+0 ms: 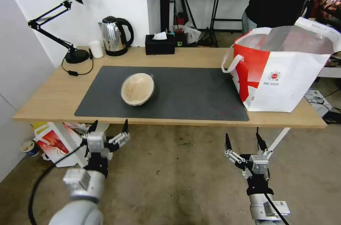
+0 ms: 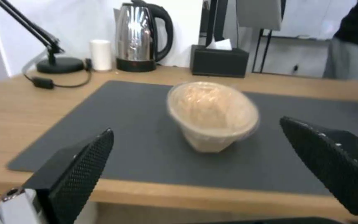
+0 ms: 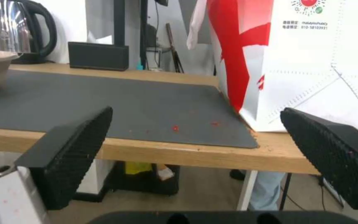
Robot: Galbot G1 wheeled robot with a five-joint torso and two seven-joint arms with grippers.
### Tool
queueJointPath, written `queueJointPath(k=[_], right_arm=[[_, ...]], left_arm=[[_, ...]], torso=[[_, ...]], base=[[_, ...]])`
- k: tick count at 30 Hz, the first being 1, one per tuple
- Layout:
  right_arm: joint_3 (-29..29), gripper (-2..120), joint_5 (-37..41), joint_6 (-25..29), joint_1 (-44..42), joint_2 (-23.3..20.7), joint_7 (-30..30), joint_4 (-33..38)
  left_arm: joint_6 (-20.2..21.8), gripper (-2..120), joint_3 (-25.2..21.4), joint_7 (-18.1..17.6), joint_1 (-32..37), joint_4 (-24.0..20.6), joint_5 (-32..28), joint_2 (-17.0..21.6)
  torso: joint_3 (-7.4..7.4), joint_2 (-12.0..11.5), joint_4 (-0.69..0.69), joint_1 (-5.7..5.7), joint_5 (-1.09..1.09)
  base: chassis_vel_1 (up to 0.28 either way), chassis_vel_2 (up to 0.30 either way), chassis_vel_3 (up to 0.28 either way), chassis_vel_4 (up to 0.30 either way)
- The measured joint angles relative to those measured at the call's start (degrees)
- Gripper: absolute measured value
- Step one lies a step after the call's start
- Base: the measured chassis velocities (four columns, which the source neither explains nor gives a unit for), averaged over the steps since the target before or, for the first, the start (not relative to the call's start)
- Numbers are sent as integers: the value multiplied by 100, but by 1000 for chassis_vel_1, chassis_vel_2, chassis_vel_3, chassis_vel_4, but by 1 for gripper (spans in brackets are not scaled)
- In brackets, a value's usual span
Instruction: Pick up the trash from the table and place it into the takeout bag.
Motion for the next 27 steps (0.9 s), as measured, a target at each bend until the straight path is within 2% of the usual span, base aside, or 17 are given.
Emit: queueJointPath(k=[4,6,16,17,21,22,24,25,27], right_arm=[[0,100,0,0,0,0,0,1],[0,100,0,0,0,0,0,1],[0,100,0,0,0,0,0,2],[0,100,-1,0,0,0,0,2],[0,100,-1,0,0,0,0,2],[0,100,0,0,0,0,0,2],[0,100,0,0,0,0,0,2],[0,100,0,0,0,0,0,2],[0,100,0,0,0,0,0,2]], left_arm=[[232,100,5,-77,-111,-84,-227,20],[154,100,-19,-88,-127,-124,-436,15],[22,100,-103,-68,-50,-367,-608,25],[32,100,-146,-84,4,-548,-821,48],[133,100,-165,-195,18,-626,-1142,85],[206,100,-172,-269,6,-633,-1329,97],[526,100,-174,-845,-131,-635,-2423,142],[526,100,-174,-845,-131,-635,-2423,142],[630,100,-162,-1240,-230,-635,-3278,175]], torso=[[0,0,0,0,0],[0,0,1,0,0],[0,0,1,0,0],[0,0,1,0,0],[0,0,1,0,0],[0,0,1,0,0],[0,0,1,0,0],[0,0,1,0,0],[0,0,1,0,0]], base=[[0,0,0,0],[0,0,0,0],[0,0,0,0],[0,0,0,0],[0,0,0,0],[0,0,0,0],[0,0,0,0],[0,0,0,0],[0,0,0,0]])
